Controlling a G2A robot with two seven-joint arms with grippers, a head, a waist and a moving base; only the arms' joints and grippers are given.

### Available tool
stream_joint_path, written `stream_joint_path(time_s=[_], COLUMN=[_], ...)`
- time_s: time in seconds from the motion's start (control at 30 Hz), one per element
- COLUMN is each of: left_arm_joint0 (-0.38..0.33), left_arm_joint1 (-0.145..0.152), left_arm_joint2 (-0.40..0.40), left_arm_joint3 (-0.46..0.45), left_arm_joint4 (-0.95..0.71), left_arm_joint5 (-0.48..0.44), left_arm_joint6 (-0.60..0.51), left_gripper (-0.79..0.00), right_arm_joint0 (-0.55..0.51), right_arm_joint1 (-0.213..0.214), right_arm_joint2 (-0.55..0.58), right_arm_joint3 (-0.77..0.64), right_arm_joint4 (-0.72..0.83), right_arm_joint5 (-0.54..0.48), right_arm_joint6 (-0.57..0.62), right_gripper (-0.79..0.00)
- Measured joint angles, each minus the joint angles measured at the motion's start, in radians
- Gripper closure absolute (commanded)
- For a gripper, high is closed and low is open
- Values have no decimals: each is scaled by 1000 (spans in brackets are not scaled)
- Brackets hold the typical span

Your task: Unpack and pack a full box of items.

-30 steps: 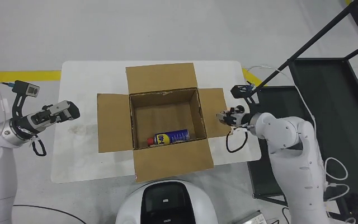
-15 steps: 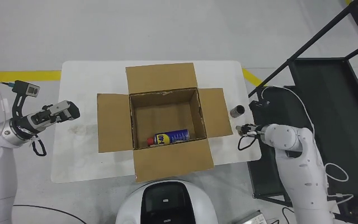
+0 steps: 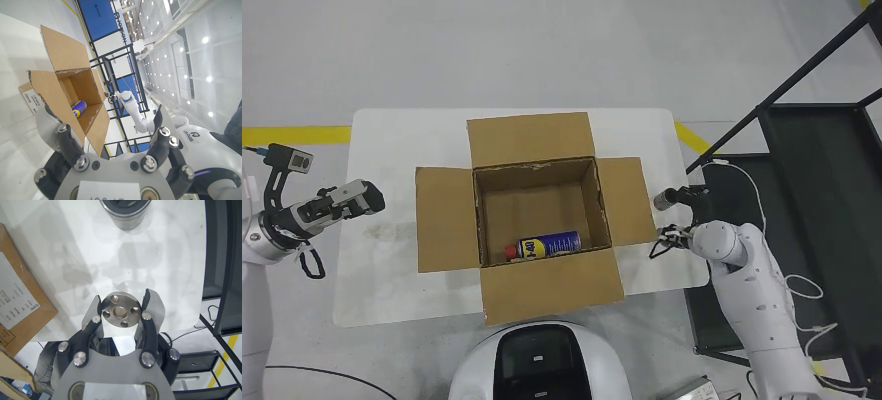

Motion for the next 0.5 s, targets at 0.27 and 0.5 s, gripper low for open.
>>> stream_joint_path(time_s=[0.27, 0.5], left_arm_joint0=[0, 0], left_arm_joint1=[0, 0], left_arm_joint2=[0, 0], left_arm_joint3=[0, 0], left_arm_joint4=[0, 0], left_arm_joint5=[0, 0], left_arm_joint6=[0, 0], left_gripper=[-785, -785], right_arm_joint0=[76, 137], right_arm_joint1=[-4, -6], right_arm_joint2=[-26, -43], right_arm_joint3=[131, 222], right_arm_joint4=[26, 44], right_arm_joint5=[-13, -24], right_arm_joint6=[-51, -91], right_gripper=[0, -18])
